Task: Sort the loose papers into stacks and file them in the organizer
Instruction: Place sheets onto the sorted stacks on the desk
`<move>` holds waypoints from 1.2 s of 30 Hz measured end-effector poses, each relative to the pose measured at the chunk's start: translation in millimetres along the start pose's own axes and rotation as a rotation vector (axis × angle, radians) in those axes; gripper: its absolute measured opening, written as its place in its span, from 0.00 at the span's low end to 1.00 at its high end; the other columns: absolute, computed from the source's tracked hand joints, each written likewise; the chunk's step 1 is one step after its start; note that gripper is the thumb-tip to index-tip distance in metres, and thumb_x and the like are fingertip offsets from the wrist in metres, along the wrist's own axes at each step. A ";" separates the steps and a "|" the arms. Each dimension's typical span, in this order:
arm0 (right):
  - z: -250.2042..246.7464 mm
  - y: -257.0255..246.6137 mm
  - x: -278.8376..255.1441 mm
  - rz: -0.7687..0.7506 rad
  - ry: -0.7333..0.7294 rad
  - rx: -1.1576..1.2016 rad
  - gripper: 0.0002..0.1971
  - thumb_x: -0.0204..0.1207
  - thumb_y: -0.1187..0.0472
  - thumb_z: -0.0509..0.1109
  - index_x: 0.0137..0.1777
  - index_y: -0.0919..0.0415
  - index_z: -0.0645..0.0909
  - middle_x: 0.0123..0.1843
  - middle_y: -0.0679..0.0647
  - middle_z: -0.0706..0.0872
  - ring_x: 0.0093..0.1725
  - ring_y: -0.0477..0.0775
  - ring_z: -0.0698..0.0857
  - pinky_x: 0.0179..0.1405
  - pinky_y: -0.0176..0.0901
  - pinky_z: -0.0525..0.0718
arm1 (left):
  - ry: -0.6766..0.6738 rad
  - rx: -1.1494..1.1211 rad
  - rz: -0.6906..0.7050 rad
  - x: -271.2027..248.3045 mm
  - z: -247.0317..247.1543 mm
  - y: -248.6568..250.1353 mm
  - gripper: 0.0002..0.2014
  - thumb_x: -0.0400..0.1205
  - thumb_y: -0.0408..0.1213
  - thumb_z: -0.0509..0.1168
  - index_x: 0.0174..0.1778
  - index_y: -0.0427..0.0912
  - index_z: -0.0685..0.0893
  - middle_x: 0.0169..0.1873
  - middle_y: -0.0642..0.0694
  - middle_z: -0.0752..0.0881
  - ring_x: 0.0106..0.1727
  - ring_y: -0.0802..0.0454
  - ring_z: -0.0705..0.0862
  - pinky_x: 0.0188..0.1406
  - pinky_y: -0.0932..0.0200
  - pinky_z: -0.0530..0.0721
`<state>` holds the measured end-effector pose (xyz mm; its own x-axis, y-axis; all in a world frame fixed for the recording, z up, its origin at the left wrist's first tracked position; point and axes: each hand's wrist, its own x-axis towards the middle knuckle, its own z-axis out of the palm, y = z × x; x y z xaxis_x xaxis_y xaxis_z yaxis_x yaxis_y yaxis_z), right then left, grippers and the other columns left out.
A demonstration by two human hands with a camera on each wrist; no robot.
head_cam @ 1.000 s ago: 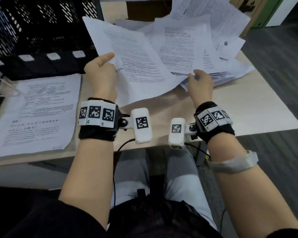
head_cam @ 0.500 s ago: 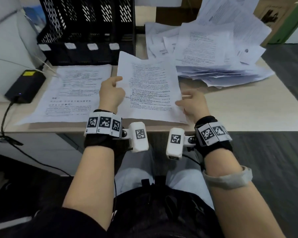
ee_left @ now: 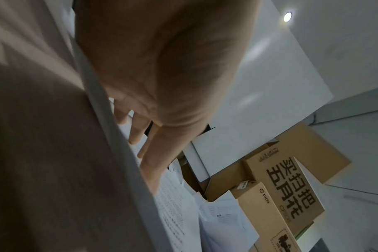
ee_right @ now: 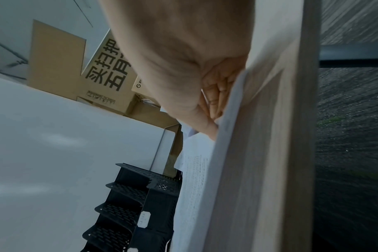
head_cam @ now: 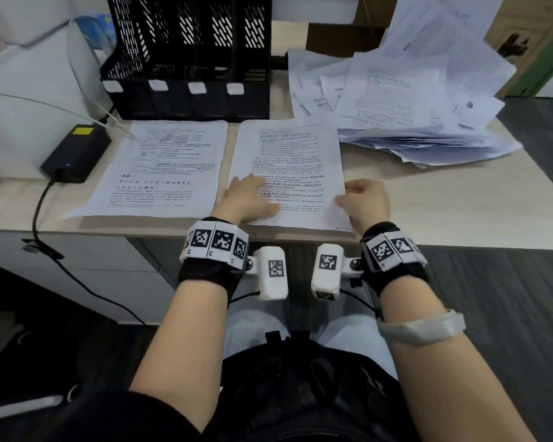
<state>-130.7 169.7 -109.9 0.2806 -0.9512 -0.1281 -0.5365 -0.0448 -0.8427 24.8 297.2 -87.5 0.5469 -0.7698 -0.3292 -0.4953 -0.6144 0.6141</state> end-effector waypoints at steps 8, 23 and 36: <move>0.4 -2.3 1.1 -0.031 -0.074 -0.016 0.14 0.69 0.66 0.72 0.56 0.61 0.85 0.48 0.56 0.88 0.51 0.56 0.86 0.56 0.48 0.84 | -0.008 0.182 -0.037 -3.6 1.0 -0.4 0.41 0.78 0.43 0.69 0.83 0.47 0.52 0.84 0.48 0.45 0.84 0.45 0.39 0.84 0.44 0.40; -28.7 0.8 2.2 0.031 -0.226 0.164 0.13 0.70 0.69 0.75 0.54 0.65 0.81 0.42 0.60 0.84 0.34 0.53 0.81 0.38 0.40 0.84 | 0.080 -0.101 0.060 -15.3 -10.8 47.1 0.32 0.78 0.35 0.71 0.78 0.48 0.67 0.81 0.45 0.62 0.82 0.44 0.59 0.82 0.49 0.58; -117.7 -30.2 41.9 -0.225 0.242 0.111 0.16 0.77 0.57 0.67 0.62 0.62 0.82 0.59 0.56 0.87 0.62 0.54 0.82 0.65 0.45 0.78 | 0.032 -0.206 0.199 28.9 5.6 157.5 0.19 0.83 0.36 0.61 0.70 0.41 0.76 0.73 0.43 0.73 0.74 0.46 0.71 0.74 0.55 0.69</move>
<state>-196.4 95.2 -28.2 0.1779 -0.9667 0.1838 -0.3887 -0.2406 -0.8894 -41.2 177.2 -4.3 0.4750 -0.8641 -0.1665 -0.4496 -0.4010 0.7981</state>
